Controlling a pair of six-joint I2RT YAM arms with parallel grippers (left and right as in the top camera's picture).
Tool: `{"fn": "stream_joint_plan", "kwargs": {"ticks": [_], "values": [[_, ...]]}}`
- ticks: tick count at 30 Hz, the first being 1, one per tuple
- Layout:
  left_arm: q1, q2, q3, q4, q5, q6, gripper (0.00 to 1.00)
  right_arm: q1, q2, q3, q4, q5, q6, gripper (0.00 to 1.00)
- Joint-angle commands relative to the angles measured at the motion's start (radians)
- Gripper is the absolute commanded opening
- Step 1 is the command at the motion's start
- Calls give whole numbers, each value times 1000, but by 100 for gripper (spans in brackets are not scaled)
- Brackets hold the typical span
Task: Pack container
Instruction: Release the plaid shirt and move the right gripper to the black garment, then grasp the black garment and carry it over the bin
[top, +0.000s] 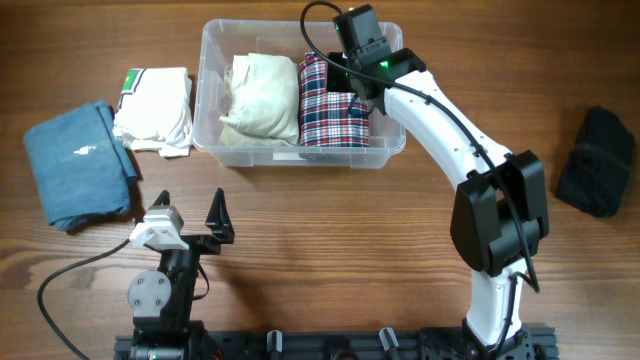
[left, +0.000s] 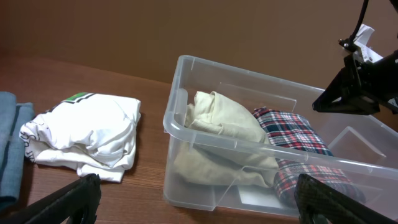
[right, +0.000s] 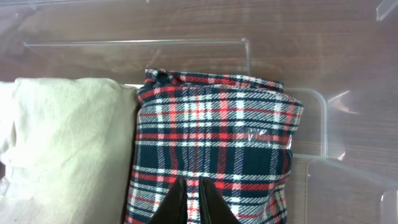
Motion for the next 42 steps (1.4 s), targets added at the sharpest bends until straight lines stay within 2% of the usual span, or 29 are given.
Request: {"fn": "stream_joint_plan", "kwargs": {"ticks": [1, 5, 8, 9, 10, 15, 16, 19, 20, 22, 26, 29, 37, 42], "values": [[8, -7, -6, -3, -6, -9, 100, -17, -84, 34, -11, -8, -25, 8], [8, -7, -6, -3, -6, -9, 100, -105, -245, 34, -77, 0, -45, 8], [8, -7, -6, -3, -6, -9, 100, -258, -356, 34, -186, -1, -40, 8], [8, -7, -6, -3, -6, -9, 100, -309, -377, 34, -222, 3, -23, 10], [8, -7, -6, -3, -6, -9, 100, -370, -392, 34, -264, 3, 11, 16], [8, -7, -6, -3, -6, -9, 100, -745, -391, 19, -467, -72, 57, 23], [8, -7, -6, -3, -6, -9, 100, -779, -388, 13, -480, -72, 44, 25], [8, -7, -6, -3, -6, -9, 100, -914, -369, -25, -518, -48, -118, 41], [8, -7, -6, -3, -6, -9, 100, -941, -362, -36, -533, -11, -140, 42], [8, -7, -6, -3, -6, -9, 100, -982, -342, -69, -552, 50, -193, 43], [8, -7, -6, -3, -6, -9, 100, -1011, -289, -121, -573, 132, -311, 58], [8, -7, -6, -3, -6, -9, 100, -1014, -265, -180, -544, 235, -314, 62], [8, -7, -6, -3, -6, -9, 100, -1019, -212, -356, -367, 253, -418, 62], [8, -7, -6, -3, -6, -9, 100, -1020, -196, -369, -256, 249, -497, 61]]}}
